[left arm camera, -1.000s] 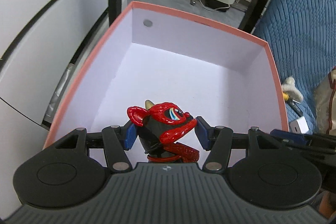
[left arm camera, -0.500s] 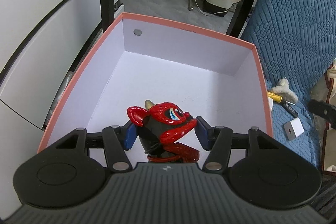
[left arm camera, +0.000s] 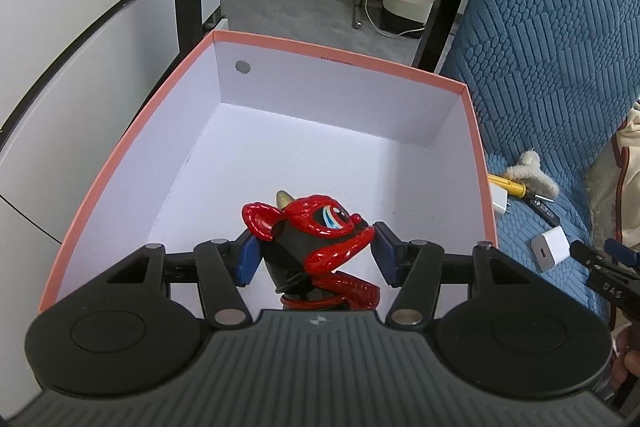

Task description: Organize rigid objects

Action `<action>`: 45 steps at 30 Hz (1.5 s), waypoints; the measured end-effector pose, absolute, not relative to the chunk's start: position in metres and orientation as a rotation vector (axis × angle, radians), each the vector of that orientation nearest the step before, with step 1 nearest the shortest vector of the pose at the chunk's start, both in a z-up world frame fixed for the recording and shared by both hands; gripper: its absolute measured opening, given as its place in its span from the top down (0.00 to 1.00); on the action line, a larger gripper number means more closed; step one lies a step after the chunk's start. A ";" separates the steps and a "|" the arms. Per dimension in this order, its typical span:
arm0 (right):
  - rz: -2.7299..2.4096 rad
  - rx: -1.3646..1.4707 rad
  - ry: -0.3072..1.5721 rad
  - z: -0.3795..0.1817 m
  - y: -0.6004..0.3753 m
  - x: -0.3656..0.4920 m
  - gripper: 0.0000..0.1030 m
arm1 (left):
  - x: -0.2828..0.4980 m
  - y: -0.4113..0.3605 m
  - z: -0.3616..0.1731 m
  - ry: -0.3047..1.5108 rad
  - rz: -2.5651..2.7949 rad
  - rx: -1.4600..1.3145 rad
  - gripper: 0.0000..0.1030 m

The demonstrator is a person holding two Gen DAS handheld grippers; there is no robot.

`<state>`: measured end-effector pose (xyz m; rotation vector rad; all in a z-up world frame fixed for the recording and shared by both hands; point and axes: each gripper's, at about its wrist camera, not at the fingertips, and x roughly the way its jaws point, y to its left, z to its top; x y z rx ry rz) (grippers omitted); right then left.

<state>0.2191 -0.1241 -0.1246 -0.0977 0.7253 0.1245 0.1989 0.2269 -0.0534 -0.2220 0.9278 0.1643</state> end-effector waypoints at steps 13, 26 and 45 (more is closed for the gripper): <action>0.207 -0.158 0.826 -0.175 -0.132 0.259 0.29 | 0.203 0.226 -0.059 0.936 0.217 -0.246 0.39; 0.107 -0.132 0.903 -0.173 -0.128 0.263 0.46 | 0.196 0.224 -0.050 0.924 0.171 -0.232 0.39; 0.249 -0.029 0.738 -0.046 -0.080 0.246 0.47 | 0.198 0.242 -0.032 0.873 0.136 -0.256 0.39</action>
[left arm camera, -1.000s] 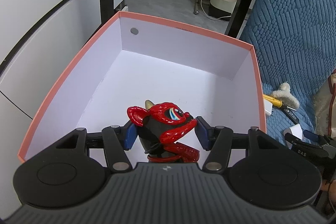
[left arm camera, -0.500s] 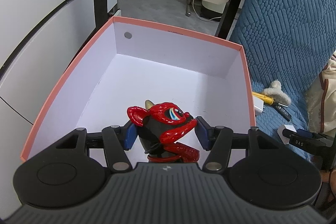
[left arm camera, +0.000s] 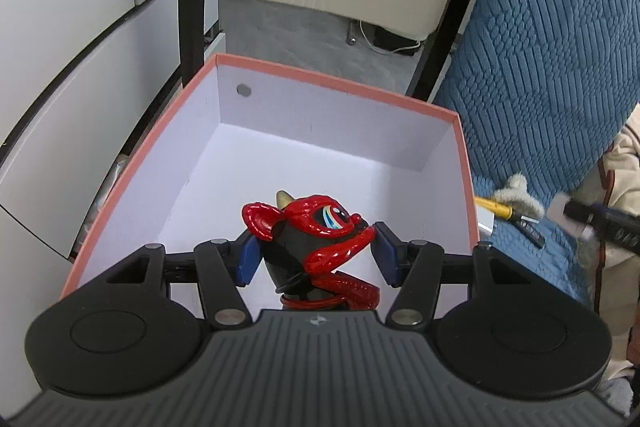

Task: Organize rigid objects
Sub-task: 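Open the left gripper to drop the figurine into the box while the right gripper drops the charger in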

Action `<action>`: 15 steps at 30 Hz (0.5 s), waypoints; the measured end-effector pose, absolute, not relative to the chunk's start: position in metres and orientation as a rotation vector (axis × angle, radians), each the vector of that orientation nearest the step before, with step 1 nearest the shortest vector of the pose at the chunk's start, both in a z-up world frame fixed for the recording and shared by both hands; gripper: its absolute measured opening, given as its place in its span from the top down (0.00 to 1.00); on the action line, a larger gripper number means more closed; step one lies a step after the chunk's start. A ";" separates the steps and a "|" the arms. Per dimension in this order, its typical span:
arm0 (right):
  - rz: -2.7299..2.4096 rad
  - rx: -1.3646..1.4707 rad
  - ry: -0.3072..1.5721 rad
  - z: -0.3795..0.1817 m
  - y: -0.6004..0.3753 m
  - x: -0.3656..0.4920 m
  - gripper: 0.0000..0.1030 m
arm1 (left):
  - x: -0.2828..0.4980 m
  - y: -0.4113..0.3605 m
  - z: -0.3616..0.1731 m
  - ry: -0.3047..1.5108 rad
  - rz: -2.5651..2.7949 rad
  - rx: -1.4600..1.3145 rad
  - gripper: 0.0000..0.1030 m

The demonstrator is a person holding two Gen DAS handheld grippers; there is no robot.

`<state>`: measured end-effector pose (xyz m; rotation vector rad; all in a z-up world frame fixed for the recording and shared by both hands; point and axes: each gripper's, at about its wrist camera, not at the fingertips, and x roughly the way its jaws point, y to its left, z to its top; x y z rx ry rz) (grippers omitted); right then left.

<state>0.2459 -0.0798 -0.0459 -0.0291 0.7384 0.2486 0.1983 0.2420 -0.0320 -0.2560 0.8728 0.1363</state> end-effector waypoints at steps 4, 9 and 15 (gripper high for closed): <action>0.358 -0.026 0.676 -0.012 -0.045 0.235 0.47 | 0.205 0.249 -0.033 0.870 0.147 -0.257 0.39; 0.514 -0.033 0.689 -0.005 0.002 0.213 0.47 | 0.210 0.265 -0.045 0.893 0.180 -0.286 0.39; 0.593 -0.142 0.818 -0.041 0.053 0.200 0.47 | 0.211 0.274 -0.069 0.943 0.180 -0.275 0.39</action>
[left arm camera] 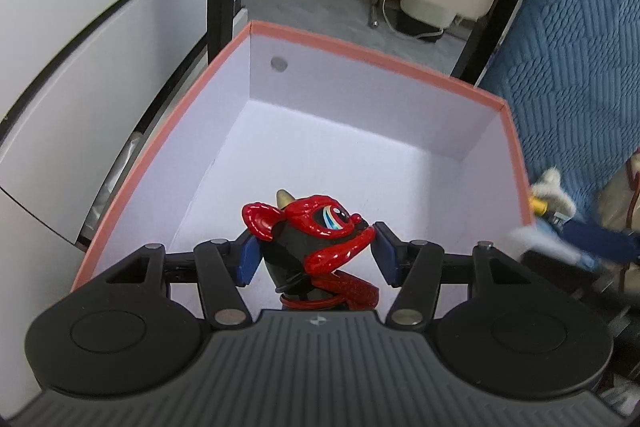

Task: Organize rigid objects
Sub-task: 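Open the left gripper to drop the figurine into the box while the right gripper drops the charger in, then withdraw both grippers from the pink box back over the cushion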

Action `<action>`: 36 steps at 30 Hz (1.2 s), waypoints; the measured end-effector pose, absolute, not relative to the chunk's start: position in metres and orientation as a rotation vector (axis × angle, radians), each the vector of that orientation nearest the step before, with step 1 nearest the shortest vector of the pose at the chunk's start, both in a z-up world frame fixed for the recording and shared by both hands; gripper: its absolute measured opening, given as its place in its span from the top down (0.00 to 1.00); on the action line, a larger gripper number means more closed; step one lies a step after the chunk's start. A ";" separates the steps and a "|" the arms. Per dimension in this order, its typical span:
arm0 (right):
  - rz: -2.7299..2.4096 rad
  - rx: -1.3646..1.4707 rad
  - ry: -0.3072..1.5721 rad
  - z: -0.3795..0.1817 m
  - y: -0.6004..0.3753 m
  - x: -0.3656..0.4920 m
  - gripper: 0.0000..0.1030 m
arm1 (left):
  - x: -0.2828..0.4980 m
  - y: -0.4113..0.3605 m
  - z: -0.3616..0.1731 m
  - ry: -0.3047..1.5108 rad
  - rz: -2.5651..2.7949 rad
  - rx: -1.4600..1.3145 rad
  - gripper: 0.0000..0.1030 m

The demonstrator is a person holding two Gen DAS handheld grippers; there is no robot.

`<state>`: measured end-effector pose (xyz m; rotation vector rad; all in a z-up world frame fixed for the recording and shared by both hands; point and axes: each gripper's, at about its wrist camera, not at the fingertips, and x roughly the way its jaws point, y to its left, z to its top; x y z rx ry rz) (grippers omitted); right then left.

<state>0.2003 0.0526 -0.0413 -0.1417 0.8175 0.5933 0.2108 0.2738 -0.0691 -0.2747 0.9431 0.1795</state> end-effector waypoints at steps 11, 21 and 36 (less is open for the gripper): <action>0.594 -0.167 0.926 -0.075 0.068 0.205 0.48 | 0.206 0.281 -0.093 1.001 0.194 -0.305 0.37; 0.617 -0.145 0.861 -0.051 0.050 0.192 0.47 | 0.190 0.269 -0.061 0.928 0.187 -0.295 0.35; 0.462 -0.042 0.660 0.020 -0.050 0.147 0.47 | 0.138 0.177 0.022 0.734 0.095 -0.220 0.35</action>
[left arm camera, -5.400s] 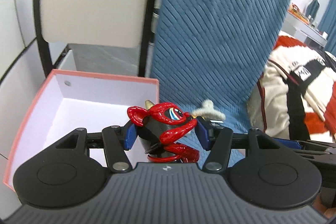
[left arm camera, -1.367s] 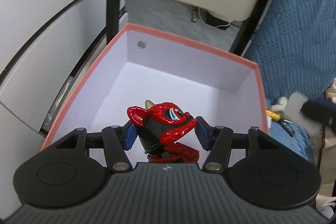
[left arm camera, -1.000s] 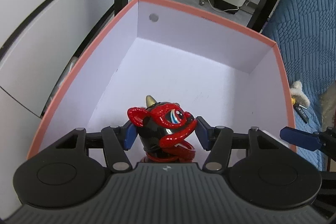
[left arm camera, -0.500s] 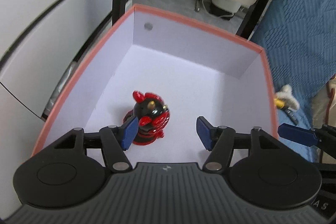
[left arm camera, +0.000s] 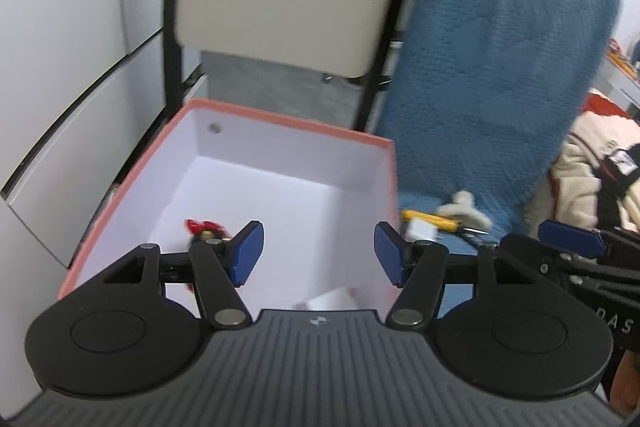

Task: Organize rigid objects
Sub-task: 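Withdraw both grippers from the pink box back over the cushion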

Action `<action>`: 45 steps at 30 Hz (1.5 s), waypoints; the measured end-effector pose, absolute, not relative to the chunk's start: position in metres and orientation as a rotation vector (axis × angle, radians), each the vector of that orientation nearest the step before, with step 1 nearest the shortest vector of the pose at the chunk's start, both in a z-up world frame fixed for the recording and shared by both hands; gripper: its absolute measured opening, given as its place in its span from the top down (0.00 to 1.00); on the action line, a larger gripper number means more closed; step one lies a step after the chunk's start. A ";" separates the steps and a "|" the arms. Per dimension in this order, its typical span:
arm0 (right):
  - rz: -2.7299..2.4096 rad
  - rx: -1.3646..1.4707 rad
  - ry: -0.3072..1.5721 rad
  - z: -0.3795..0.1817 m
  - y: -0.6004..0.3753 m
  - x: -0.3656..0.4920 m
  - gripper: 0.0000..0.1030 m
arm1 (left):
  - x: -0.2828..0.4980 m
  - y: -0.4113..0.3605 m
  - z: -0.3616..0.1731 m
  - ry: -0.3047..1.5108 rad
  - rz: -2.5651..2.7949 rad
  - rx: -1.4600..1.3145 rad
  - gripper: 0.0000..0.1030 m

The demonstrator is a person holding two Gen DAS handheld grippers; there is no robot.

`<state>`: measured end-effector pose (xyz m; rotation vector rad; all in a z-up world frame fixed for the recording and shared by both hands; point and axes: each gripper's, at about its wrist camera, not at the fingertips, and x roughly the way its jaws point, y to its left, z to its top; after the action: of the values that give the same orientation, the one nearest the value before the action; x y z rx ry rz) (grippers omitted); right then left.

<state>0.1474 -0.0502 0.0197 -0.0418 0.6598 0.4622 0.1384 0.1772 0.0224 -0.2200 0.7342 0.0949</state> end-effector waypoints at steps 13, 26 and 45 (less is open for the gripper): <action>0.355 -0.025 0.584 0.041 -0.135 0.083 0.47 | 0.087 0.080 0.046 0.675 -0.017 -0.192 0.35; 0.284 -0.004 0.596 0.016 -0.192 0.026 0.47 | 0.044 0.018 0.034 0.687 -0.092 -0.135 0.35; 0.164 0.089 0.651 -0.055 -0.228 0.049 0.47 | 0.088 -0.016 -0.036 0.727 -0.157 -0.090 0.35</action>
<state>0.0495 -0.2283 -0.0548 0.0894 0.6510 0.1638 0.0878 -0.0159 -0.0355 -0.0899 0.7273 -0.1565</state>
